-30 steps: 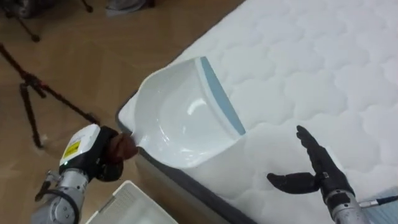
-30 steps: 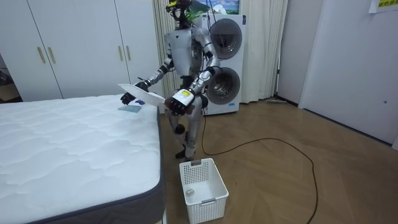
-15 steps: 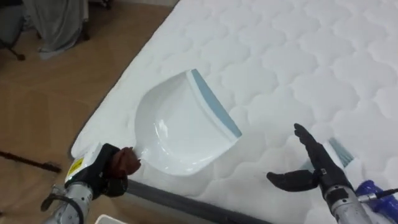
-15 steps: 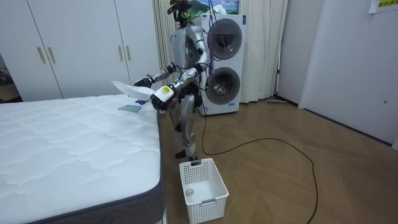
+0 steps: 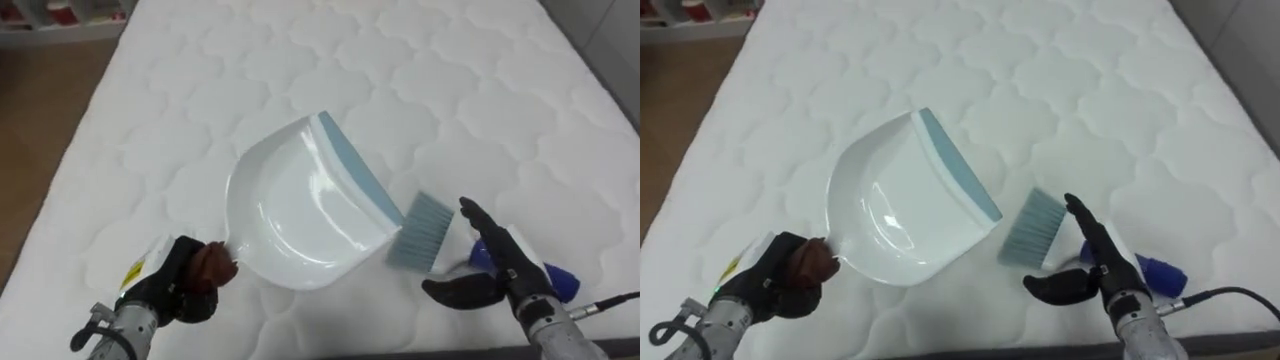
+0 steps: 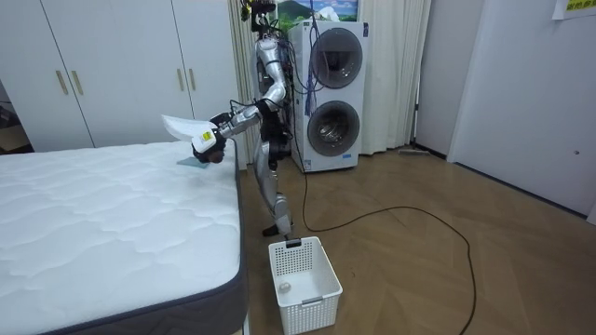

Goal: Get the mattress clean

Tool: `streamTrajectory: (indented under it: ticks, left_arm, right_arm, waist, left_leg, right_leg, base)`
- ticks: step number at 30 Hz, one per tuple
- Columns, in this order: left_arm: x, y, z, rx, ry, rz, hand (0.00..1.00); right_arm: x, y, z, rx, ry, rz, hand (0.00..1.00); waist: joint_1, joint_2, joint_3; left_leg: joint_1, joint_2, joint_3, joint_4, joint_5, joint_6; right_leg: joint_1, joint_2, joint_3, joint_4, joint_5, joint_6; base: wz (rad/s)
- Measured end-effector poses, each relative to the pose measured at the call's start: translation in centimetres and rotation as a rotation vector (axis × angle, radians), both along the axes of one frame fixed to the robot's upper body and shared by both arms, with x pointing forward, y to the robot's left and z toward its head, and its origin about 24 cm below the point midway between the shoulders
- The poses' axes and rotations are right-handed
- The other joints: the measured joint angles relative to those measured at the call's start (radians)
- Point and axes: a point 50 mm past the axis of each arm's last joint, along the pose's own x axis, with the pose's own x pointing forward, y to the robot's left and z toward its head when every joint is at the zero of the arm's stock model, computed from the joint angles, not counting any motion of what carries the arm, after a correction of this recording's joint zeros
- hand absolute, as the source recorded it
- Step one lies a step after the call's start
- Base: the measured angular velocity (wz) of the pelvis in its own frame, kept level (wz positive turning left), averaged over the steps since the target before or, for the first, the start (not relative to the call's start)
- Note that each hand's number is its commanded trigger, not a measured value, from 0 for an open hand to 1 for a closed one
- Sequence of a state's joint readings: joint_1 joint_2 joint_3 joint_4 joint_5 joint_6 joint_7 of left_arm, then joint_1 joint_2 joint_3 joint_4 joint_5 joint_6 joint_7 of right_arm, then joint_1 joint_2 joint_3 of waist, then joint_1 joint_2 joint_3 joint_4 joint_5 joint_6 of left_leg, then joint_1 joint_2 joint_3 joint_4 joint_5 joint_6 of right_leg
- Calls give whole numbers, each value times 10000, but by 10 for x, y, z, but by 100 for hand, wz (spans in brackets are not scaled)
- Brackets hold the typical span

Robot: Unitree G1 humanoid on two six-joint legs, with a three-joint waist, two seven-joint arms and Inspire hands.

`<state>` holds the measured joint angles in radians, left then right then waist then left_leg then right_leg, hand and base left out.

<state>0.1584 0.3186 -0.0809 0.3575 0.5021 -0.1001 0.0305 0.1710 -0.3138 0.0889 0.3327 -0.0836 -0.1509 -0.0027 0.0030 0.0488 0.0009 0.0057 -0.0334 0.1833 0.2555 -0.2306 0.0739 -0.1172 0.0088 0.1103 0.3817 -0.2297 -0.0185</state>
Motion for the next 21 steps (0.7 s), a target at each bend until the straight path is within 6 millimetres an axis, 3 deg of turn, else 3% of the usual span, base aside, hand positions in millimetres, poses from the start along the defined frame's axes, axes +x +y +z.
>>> streamTrajectory:
  ticks: [7, 16, 21]
  left_arm:
    - [-5, 3, -7, -70, 306, 115, 0]
    - [-9, -11, -12, -884, 270, 327, 0]
    - [-8, -11, -11, -902, 202, 342, 0]
  right_arm:
    - [-2, 6, -3, 120, 121, 145, 0]
    - [-10, 8, -17, 88, 780, 138, 0]
    - [-11, 13, -20, 178, 819, 125, 0]
  waist:
    - [56, -116, 38]
    - [37, -284, -17]
    - [-2, -444, 62]
  left_leg:
    - [397, 20, 305, -351, -46, -24]
    - [610, 98, 268, -506, -47, -21]
    - [744, 158, 189, -589, -50, -26]
  right_leg:
    - [-30, 111, 5, 88, 0, -1]
    - [350, 185, -170, -425, 232, 17]
    - [635, 177, -439, -711, 296, -18]
  base:
    - [-23]
    - [-2]
    - [6]
